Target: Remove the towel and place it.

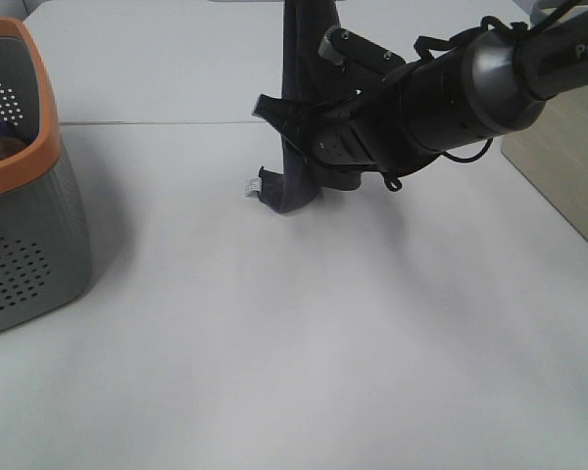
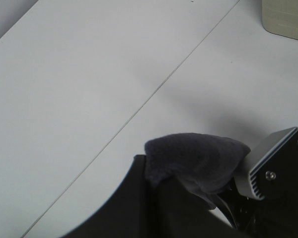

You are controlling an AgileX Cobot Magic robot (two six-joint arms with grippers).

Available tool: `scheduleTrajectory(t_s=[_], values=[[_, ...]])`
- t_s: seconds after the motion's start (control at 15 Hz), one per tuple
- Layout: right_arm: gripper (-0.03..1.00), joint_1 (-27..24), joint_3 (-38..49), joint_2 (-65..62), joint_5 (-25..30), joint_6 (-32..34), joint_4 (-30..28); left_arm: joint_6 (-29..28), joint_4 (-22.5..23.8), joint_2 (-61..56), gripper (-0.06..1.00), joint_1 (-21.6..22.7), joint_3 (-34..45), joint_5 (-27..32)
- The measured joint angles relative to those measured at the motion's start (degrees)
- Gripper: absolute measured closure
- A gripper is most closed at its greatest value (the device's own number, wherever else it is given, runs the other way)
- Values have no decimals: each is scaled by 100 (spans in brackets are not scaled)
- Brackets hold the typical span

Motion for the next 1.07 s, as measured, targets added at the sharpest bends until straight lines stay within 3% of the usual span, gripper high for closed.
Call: scheduleTrajectory(t_s=[0.2, 0.27, 0.6, 0.87, 0.93, 1.07], values=[[94, 0, 0, 0, 332, -871, 561, 0, 0, 0, 94, 0, 0, -6], [97, 0, 11, -46, 464, -1352, 940, 0, 0, 0, 94, 0, 0, -6], [97, 0, 894, -831, 1215, -2853, 2068, 0, 0, 0, 94, 0, 0, -23], [97, -6, 1753, -1656, 1742, -3186, 2126, 0, 0, 0, 94, 0, 0, -11], [97, -63, 1948, -1833, 2017, -3260, 2057, 0, 0, 0, 94, 0, 0, 29], [97, -441, 2235, -2086, 3065, -3123, 1570, 0, -17, 0, 94, 0, 0, 120]])
